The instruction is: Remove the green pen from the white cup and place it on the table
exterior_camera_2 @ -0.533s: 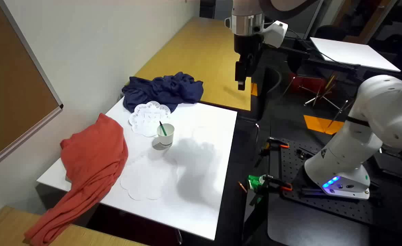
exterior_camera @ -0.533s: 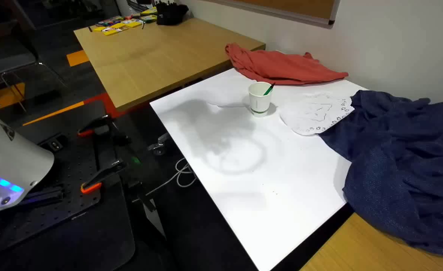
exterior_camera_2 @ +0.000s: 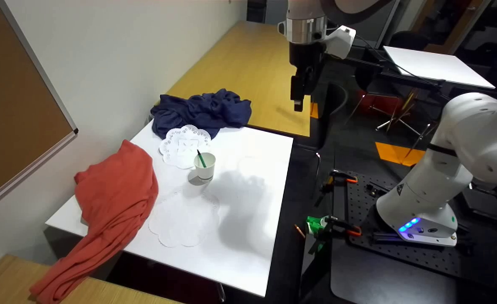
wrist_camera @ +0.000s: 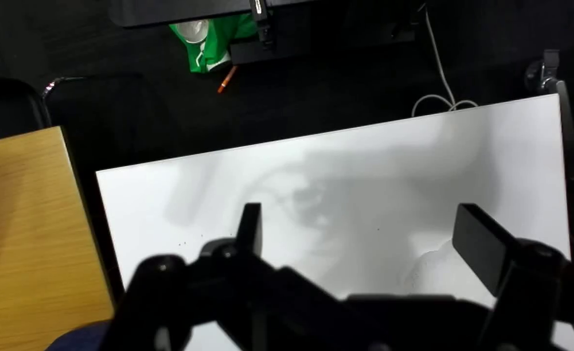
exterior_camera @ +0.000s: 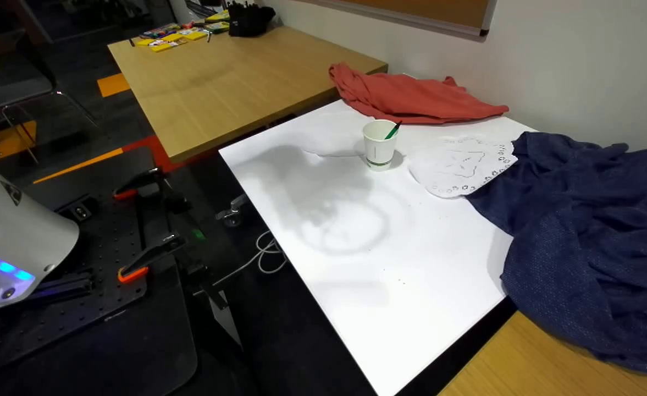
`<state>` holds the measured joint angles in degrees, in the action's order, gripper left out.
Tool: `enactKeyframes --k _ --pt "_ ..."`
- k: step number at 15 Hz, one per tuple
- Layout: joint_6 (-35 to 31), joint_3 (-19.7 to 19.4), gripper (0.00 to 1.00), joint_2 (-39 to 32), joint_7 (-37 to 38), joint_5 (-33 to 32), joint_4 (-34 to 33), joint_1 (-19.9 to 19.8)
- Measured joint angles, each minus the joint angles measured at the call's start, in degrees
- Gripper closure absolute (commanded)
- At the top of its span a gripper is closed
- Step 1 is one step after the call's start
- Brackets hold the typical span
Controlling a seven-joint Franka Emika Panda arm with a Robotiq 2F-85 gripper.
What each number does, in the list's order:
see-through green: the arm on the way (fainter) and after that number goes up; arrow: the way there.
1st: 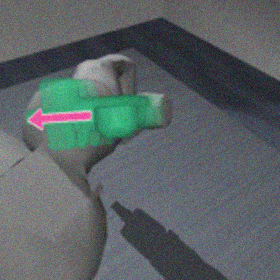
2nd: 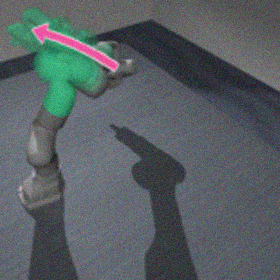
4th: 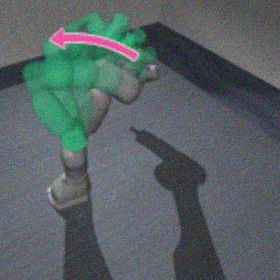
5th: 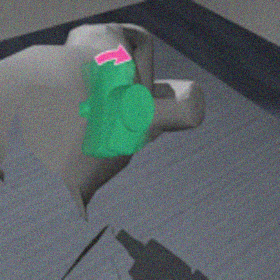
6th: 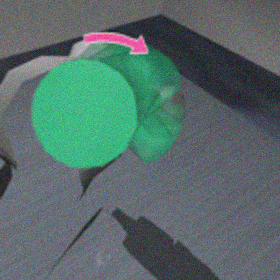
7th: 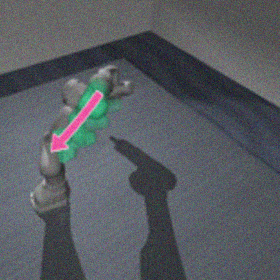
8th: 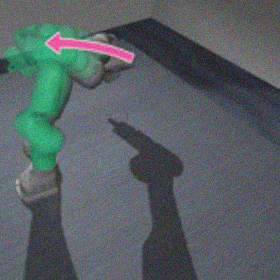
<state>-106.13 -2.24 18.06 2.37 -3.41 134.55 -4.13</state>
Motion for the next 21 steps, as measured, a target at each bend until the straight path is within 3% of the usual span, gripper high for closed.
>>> enactKeyframes --k 4,9,17,21 --pt "-3.8 0.1 0.0 -1.7 0.0 0.7 -0.5 0.4" --pt "-15.1 0.4 0.0 -8.2 1.1 4.3 -2.4 1.8" --pt "-32.9 2.1 0.0 -23.7 16.0 3.8 -7.9 3.3" --pt "-39.8 1.3 0.0 -32.0 24.4 0.0 -11.5 4.9"
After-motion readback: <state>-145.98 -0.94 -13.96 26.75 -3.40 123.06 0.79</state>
